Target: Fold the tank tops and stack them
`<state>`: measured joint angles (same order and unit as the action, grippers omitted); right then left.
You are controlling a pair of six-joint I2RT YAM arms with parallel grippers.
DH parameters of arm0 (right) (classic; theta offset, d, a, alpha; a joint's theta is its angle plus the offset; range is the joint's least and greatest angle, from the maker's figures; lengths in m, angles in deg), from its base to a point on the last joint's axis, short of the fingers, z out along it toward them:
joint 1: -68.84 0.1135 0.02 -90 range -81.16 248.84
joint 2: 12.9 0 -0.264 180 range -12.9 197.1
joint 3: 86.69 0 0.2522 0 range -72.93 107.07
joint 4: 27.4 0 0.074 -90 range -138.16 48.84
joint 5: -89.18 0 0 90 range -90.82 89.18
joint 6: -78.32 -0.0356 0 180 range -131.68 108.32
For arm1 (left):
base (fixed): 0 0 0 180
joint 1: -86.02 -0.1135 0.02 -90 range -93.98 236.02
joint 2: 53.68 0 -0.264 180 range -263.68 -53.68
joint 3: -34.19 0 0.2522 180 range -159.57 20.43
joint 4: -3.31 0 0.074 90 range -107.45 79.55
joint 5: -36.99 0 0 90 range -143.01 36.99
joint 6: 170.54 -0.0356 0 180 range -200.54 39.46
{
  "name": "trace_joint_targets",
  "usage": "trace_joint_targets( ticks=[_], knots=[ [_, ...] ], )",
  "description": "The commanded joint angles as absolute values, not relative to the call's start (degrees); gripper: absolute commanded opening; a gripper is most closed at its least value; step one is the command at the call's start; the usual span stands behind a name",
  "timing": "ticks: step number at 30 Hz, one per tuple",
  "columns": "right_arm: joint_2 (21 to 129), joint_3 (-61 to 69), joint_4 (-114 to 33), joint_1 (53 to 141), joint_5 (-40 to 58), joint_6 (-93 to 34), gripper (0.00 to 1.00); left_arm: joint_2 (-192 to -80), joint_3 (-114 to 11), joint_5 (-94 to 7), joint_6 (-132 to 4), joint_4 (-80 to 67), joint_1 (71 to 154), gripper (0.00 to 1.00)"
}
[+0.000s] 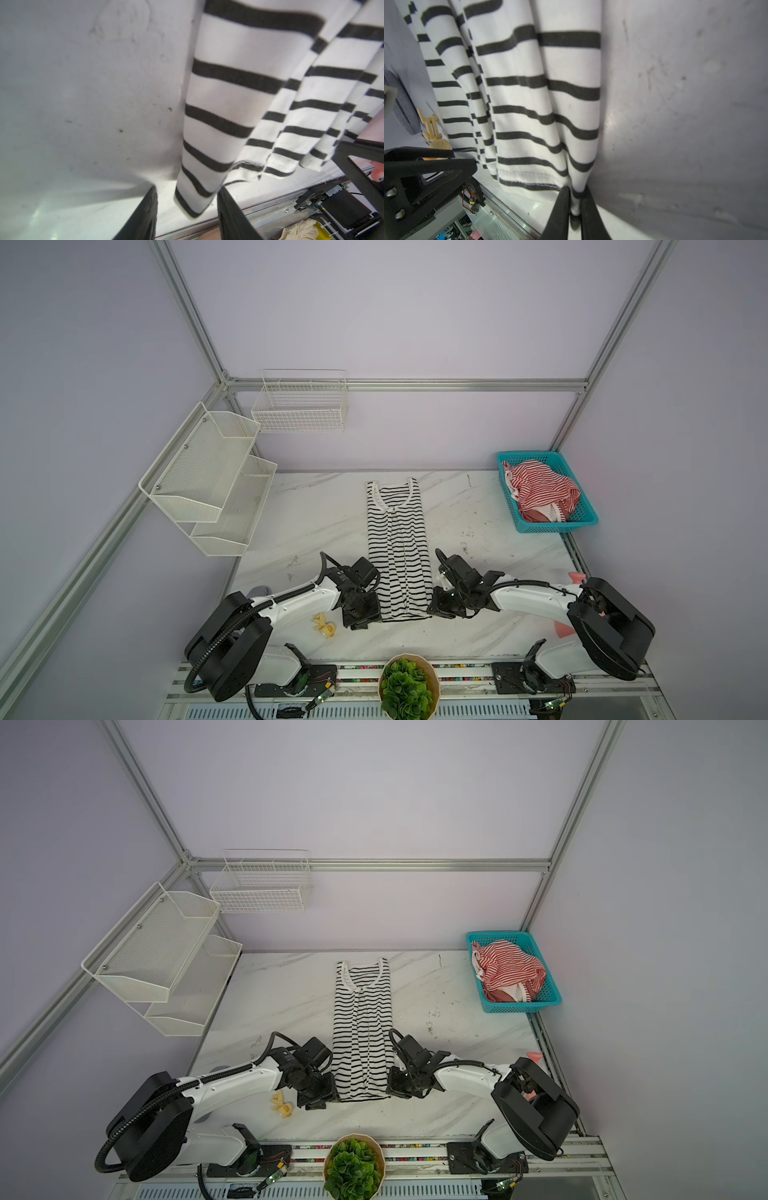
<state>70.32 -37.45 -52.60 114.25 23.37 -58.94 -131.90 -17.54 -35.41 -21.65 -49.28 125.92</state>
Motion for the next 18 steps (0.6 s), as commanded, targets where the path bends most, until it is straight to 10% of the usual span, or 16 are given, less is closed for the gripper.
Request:
trace_joint_targets(
  ticks=[1, 18],
  knots=[
    [71.7, -37.4, -55.0, 114.8, 21.6, -59.5, 0.14, -136.3, -14.3, -39.4, -20.3, -49.5, 126.3, 0.45],
    [69.4, -35.4, -53.5, 114.8, 19.9, -59.4, 0.00, -135.2, -17.7, -40.7, -22.3, -51.2, 126.3, 0.03]
  ],
)
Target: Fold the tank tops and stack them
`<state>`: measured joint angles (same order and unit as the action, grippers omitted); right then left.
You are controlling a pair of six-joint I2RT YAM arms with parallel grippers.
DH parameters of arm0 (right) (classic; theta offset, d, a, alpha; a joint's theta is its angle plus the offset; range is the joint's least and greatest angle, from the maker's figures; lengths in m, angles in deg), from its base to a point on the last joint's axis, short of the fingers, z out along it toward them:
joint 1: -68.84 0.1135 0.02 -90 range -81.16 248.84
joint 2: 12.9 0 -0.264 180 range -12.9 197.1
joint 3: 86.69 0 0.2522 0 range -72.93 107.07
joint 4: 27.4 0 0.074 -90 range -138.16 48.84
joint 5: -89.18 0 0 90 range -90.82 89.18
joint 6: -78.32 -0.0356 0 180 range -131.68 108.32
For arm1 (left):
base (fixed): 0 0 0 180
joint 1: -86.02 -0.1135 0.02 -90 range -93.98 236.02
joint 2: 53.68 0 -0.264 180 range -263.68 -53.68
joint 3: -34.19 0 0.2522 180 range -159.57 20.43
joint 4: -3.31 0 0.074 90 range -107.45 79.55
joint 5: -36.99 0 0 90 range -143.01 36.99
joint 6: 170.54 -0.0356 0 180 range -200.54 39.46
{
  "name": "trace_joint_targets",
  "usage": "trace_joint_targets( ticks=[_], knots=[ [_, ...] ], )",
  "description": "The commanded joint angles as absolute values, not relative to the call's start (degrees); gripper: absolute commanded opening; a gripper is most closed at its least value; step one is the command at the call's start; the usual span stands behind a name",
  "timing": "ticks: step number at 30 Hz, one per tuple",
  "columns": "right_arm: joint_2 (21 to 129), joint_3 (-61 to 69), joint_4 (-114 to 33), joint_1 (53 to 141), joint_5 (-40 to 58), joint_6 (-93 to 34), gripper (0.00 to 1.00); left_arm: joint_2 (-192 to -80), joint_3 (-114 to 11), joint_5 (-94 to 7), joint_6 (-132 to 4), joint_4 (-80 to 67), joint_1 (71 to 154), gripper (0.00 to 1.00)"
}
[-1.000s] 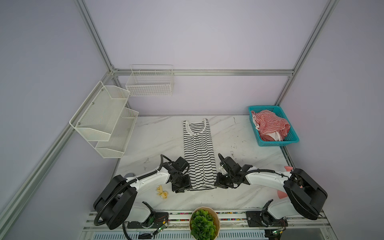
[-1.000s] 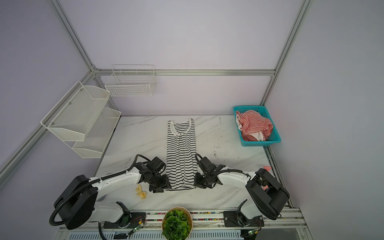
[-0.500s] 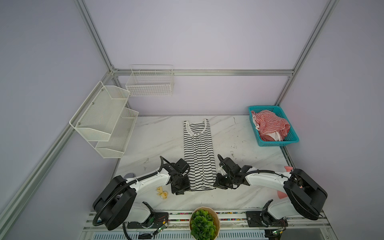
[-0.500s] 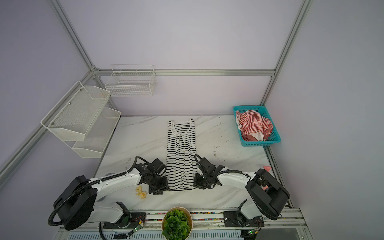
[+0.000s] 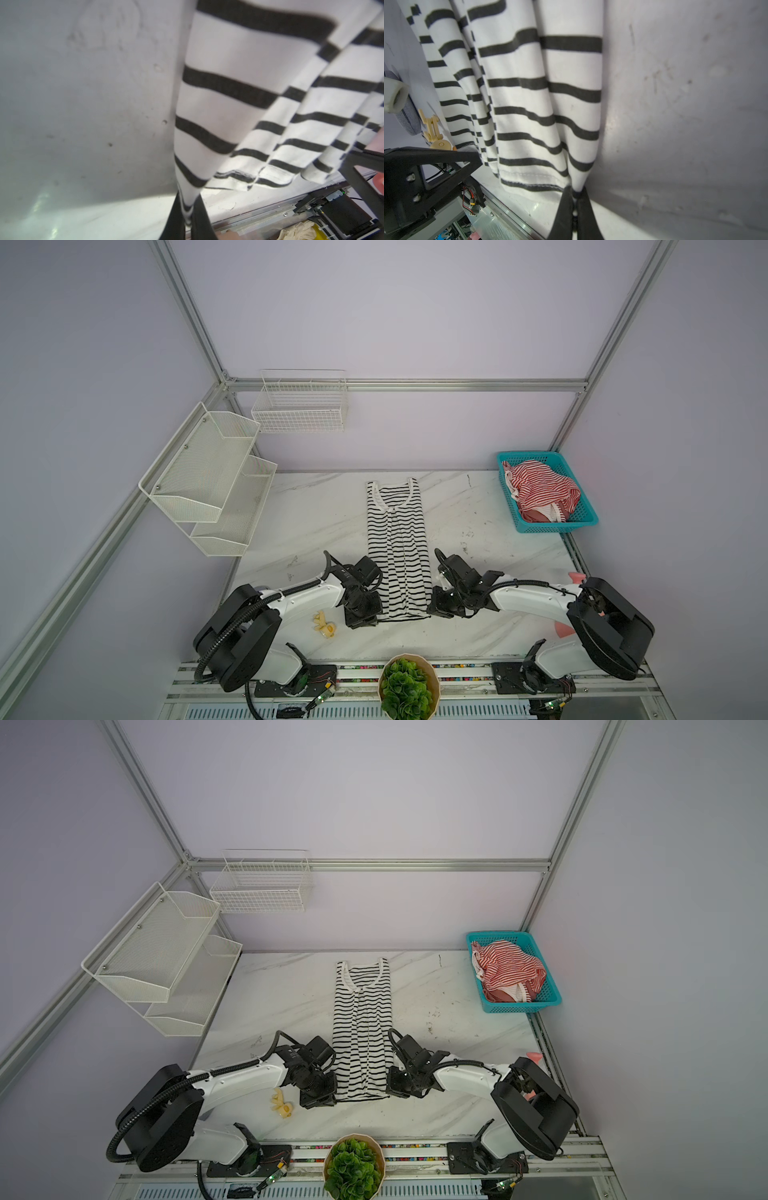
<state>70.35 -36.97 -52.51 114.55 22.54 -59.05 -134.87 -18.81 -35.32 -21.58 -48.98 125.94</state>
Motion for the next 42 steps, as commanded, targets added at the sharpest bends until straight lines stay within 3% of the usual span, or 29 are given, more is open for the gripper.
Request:
trace_joint_targets(
  ticks=[1, 14, 22, 42],
  knots=[
    [68.7, -34.5, -54.0, 114.8, 19.4, -59.2, 0.00, -133.3, -18.5, -41.3, -22.4, -52.1, 126.3, 0.01],
    [69.0, -21.0, -61.1, 113.6, 14.1, -55.5, 0.00, -134.2, -40.1, -47.6, -32.2, -62.5, 121.9, 0.00],
    [74.2, -13.9, -61.1, 107.5, 15.2, -49.4, 0.00, -141.8, -50.9, -47.2, -41.3, -63.4, 114.5, 0.00],
    [95.4, 8.4, -61.4, 95.8, 23.3, -38.2, 0.00, -164.5, -79.5, -44.7, -52.6, -67.0, 106.8, 0.00]
  ],
)
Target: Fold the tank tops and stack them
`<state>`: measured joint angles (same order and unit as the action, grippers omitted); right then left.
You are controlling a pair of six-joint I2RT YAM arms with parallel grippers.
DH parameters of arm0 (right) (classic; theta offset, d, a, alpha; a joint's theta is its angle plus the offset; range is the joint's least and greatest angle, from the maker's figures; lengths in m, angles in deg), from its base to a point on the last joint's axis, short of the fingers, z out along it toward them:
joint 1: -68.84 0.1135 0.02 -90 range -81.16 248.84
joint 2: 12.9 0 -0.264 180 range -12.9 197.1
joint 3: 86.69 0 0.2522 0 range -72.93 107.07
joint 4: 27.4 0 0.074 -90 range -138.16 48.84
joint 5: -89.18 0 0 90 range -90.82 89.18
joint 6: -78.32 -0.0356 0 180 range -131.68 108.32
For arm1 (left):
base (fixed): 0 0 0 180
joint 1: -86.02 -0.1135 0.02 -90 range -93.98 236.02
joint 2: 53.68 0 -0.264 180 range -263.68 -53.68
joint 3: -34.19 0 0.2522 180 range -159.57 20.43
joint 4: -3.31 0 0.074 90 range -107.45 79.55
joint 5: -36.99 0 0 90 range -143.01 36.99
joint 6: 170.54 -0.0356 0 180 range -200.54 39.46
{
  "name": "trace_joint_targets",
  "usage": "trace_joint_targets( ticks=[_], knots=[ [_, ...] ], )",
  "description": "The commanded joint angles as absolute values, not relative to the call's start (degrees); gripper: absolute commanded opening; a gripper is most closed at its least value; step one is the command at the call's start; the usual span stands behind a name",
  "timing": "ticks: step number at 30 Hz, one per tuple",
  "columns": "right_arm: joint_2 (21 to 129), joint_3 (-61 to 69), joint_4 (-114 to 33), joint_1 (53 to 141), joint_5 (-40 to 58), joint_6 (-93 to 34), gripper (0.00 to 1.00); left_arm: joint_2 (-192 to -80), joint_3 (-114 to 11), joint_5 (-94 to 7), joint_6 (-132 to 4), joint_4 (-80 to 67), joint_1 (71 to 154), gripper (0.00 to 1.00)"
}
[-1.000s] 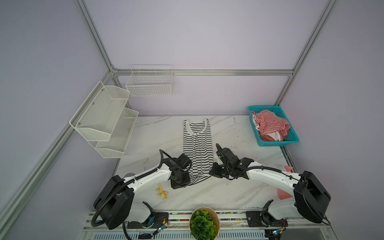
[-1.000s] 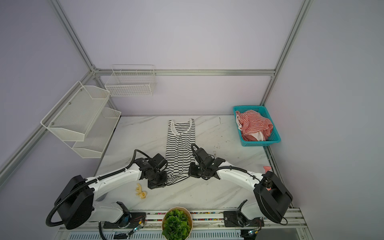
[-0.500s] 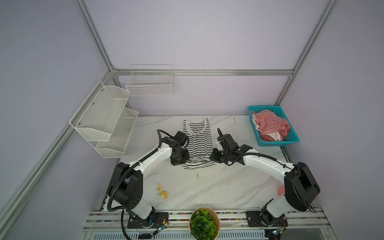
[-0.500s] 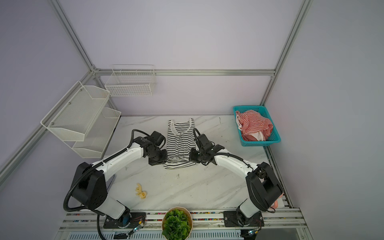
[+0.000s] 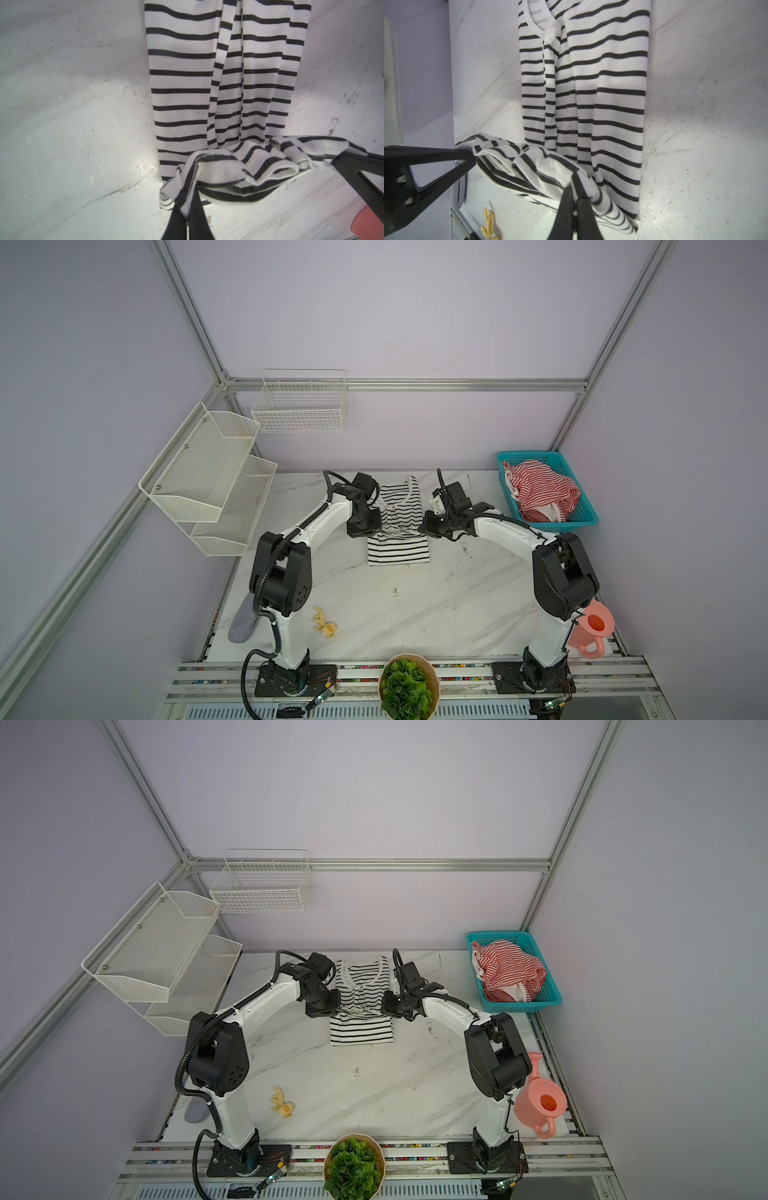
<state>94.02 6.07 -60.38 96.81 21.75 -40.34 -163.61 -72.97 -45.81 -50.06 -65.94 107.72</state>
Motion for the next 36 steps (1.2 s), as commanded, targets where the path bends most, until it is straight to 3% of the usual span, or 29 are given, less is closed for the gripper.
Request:
trace_joint_targets(
  ticks=[1, 27, 31, 36],
  knots=[
    [96.3, 9.3, -61.4, 95.4, 23.7, -38.1, 0.00, -165.5, -80.5, -44.2, -52.8, -67.1, 106.5, 0.00],
    [110.8, 23.2, -61.1, 90.2, 30.3, -36.5, 0.00, -181.1, -97.9, -42.5, -55.0, -69.4, 102.4, 0.00],
    [113.4, 25.4, -60.8, 90.0, 30.9, -36.2, 0.01, -182.7, -100.1, -42.6, -54.4, -69.3, 101.7, 0.10],
    [116.0, 28.8, -60.3, 89.1, 31.5, -36.2, 0.13, -184.9, -104.2, -43.3, -53.4, -69.4, 100.9, 0.19]
  ],
)
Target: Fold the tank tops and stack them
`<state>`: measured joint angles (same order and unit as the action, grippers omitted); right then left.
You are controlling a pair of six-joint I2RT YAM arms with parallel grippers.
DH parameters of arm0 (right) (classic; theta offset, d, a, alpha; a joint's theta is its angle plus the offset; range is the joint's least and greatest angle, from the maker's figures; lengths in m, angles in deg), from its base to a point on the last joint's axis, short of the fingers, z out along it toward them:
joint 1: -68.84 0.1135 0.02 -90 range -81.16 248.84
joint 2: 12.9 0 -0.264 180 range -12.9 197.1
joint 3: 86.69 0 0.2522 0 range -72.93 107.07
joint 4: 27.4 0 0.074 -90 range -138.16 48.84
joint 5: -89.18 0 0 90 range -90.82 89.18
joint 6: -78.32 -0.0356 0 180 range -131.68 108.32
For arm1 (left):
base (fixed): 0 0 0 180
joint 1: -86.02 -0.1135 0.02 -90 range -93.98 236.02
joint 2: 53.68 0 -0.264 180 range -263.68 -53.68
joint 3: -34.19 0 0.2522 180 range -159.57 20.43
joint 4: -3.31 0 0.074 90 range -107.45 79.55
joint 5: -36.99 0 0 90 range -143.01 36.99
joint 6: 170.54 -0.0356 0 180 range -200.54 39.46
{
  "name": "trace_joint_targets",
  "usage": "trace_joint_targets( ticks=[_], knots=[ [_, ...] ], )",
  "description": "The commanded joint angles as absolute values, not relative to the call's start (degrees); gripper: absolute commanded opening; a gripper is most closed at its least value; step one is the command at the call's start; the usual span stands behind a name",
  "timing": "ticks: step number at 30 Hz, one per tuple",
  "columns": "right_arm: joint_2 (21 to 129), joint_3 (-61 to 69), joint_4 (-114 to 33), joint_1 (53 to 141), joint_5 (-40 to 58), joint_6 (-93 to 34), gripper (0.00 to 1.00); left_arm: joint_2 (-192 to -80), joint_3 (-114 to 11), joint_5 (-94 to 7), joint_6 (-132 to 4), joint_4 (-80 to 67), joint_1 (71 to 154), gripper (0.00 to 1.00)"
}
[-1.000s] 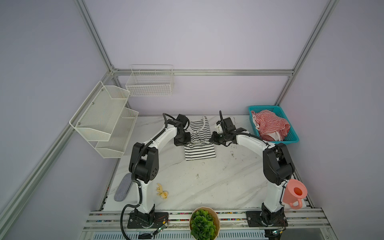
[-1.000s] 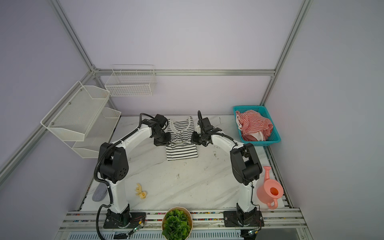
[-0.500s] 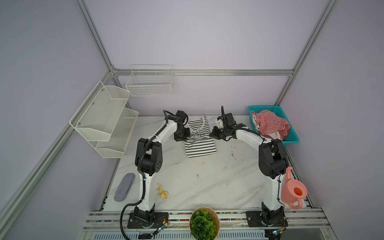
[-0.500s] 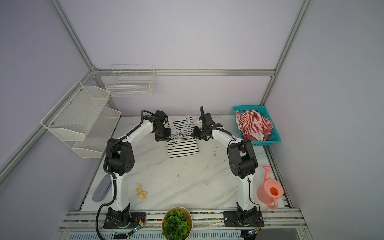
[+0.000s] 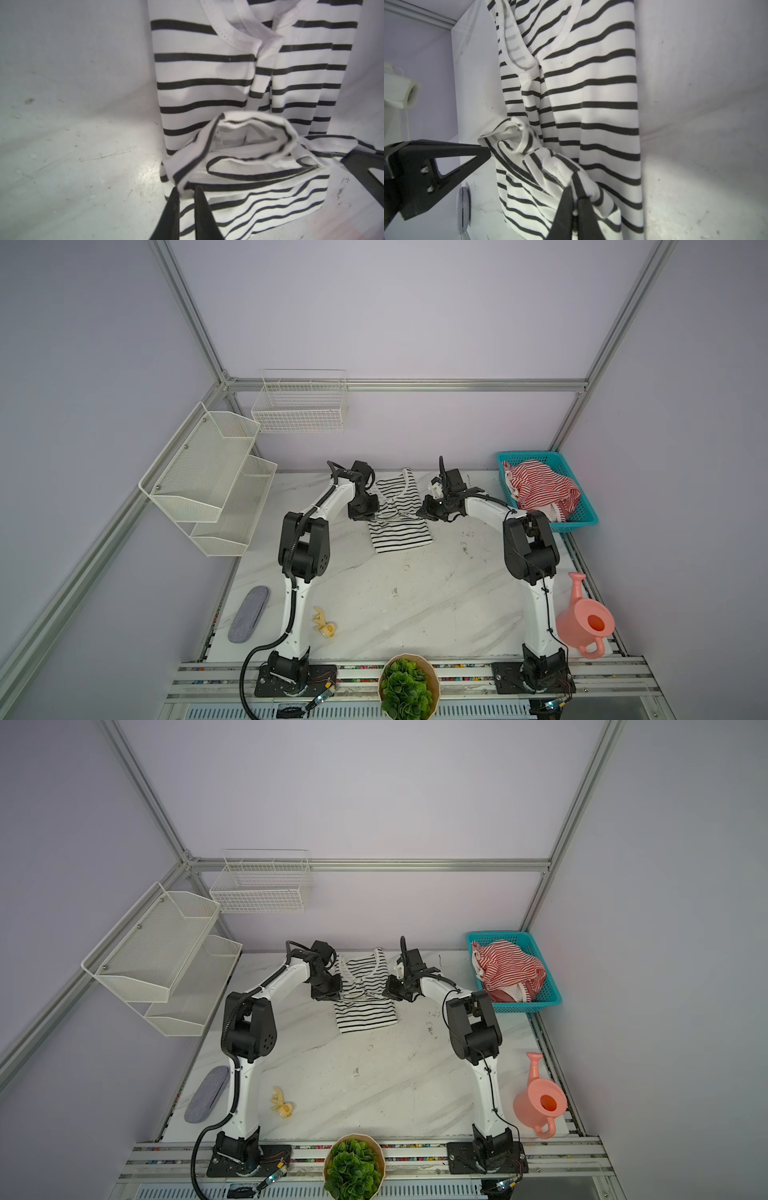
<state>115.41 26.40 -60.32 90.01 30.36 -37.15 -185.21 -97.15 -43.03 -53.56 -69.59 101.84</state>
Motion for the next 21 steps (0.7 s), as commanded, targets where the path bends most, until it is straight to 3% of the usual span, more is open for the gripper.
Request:
trace_joint_targets(
  ticks=[1, 5, 11, 15, 21],
  knots=[
    [116.4, 29.4, -60.0, 88.8, 31.7, -36.3, 0.15, -185.2, -105.2, -43.4, -53.0, -69.3, 100.6, 0.21],
    [117.4, 30.8, -59.4, 87.3, 32.0, -37.2, 0.31, -186.5, -109.0, -43.5, -51.7, -69.1, 99.5, 0.24],
    [114.6, 28.8, -55.3, 85.7, 33.4, -40.1, 0.32, -184.6, -110.5, -43.8, -50.2, -69.2, 98.7, 0.25],
    [108.9, 21.1, -47.5, 86.0, 35.2, -44.1, 0.20, -177.4, -100.2, -44.2, -51.0, -66.7, 99.6, 0.23],
    [108.0, 17.9, -50.2, 90.1, 35.7, -41.6, 0.02, -170.1, -84.5, -40.8, -51.3, -62.0, 103.1, 0.11]
  ],
)
